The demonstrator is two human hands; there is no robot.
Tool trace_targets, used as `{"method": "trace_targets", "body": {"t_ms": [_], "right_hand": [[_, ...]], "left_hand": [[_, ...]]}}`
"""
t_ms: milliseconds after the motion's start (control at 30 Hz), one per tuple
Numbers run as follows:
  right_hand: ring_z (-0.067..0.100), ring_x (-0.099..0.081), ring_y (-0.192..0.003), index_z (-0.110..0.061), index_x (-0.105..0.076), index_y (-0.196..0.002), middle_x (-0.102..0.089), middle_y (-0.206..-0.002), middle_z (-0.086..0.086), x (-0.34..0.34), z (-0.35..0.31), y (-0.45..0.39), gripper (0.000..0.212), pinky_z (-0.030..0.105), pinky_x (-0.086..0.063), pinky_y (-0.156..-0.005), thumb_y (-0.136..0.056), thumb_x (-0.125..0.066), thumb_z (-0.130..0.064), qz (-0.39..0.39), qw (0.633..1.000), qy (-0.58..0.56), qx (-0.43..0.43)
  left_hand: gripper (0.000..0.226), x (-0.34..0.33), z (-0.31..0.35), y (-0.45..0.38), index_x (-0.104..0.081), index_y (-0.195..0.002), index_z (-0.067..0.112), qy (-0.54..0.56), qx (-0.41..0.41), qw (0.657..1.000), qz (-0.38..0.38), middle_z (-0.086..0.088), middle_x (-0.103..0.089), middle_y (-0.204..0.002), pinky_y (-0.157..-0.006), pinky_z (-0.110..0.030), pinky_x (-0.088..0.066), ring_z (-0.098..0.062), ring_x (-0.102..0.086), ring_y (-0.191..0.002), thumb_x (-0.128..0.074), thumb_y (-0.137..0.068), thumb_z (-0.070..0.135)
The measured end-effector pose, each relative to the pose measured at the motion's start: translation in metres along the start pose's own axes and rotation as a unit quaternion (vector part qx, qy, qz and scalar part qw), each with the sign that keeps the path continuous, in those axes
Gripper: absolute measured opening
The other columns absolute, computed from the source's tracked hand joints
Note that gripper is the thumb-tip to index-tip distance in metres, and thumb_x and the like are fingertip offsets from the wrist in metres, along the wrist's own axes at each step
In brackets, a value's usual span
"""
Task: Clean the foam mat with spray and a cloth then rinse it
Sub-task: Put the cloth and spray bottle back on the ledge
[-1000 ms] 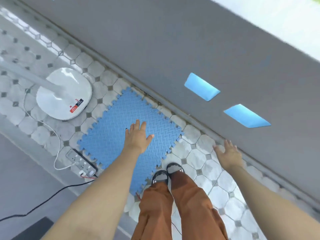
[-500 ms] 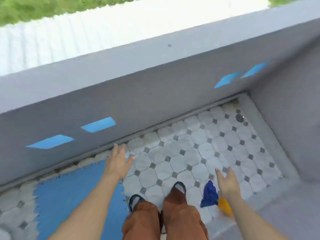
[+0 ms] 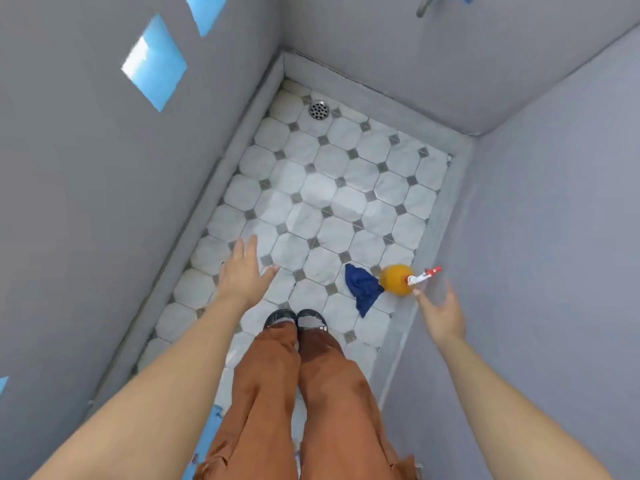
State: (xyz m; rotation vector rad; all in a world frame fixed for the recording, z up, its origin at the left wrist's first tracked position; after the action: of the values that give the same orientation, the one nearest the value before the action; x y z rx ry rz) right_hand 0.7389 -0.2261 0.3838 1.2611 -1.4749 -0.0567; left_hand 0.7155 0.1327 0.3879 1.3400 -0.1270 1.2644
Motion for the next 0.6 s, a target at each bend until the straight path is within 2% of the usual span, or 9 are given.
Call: {"method": "trace_targets", "body": {"t_ms": [100,233,433,533,600], "right_hand": [[0.031,-0.036,-0.141,-0.014,-0.031,-0.151,-0.038,-0.155,0.008,-0.025,0.031,-0.036,0.080,0.039,-0.030,-0.111,-0.088,-0.067,-0.046,0.011,0.997,-0.039,-0.065],[0.029,-0.031,-0.145,-0.012,-0.027,-0.153,-0.032,-0.159,0.008,-0.078,0.075,-0.107,0.085,0.038,-0.026,-0.115,-0.087,-0.069,-0.044,0.029,0.993,-0.078,-0.085],[0.017,-0.051,-0.127,-0.020,-0.041,-0.144,-0.055,-0.139,-0.002,-0.155,0.125,-0.218,0.071,0.029,-0.039,-0.101,-0.082,-0.076,-0.023,0.079,0.984,-0.162,-0.008],[0.015,-0.056,-0.122,-0.021,-0.047,-0.136,-0.059,-0.131,-0.006,-0.186,0.153,-0.257,0.066,0.033,-0.044,-0.104,-0.078,-0.078,-0.026,0.126,0.969,-0.211,0.009],[0.012,-0.056,-0.118,-0.020,-0.049,-0.134,-0.059,-0.127,-0.009,-0.202,0.163,-0.274,0.062,0.026,-0.043,-0.100,-0.080,-0.077,-0.030,0.157,0.962,-0.223,0.014]], "left_hand": [[0.076,-0.042,0.035,-0.050,-0.008,-0.153,0.018,-0.060,-0.049,0.997,-0.029,-0.012,-0.004,-0.161,-0.115,-0.045,-0.021,-0.032,-0.022,-0.143,-0.045,-0.094,0.049],[0.073,-0.136,0.067,-0.125,-0.008,-0.153,0.018,-0.137,-0.139,0.979,-0.065,-0.012,-0.007,-0.161,-0.117,-0.046,-0.017,-0.029,-0.018,-0.145,-0.044,-0.095,0.048],[0.067,-0.305,0.088,-0.226,-0.015,-0.152,0.017,-0.192,-0.225,0.946,-0.130,-0.011,-0.013,-0.160,-0.116,-0.044,-0.020,-0.029,-0.023,-0.143,-0.044,-0.097,0.042],[0.061,-0.374,0.091,-0.266,-0.025,-0.148,0.013,-0.208,-0.265,0.931,-0.141,-0.010,-0.025,-0.156,-0.113,-0.040,-0.025,-0.030,-0.029,-0.139,-0.048,-0.096,0.034],[0.057,-0.409,0.091,-0.287,-0.031,-0.146,0.012,-0.213,-0.281,0.924,-0.148,-0.009,-0.035,-0.150,-0.108,-0.041,-0.033,-0.031,-0.036,-0.134,-0.050,-0.096,0.031]]}}
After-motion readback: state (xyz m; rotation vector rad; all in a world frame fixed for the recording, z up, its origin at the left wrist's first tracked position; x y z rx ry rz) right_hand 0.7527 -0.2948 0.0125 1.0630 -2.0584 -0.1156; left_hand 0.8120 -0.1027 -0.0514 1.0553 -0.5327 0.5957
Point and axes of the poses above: each hand's wrist, its own y-axis away from the middle knuckle, its own x-axis out of the back of the hand, z = x × y, the point moved 1 cm from there along -y, towards the middle knuckle
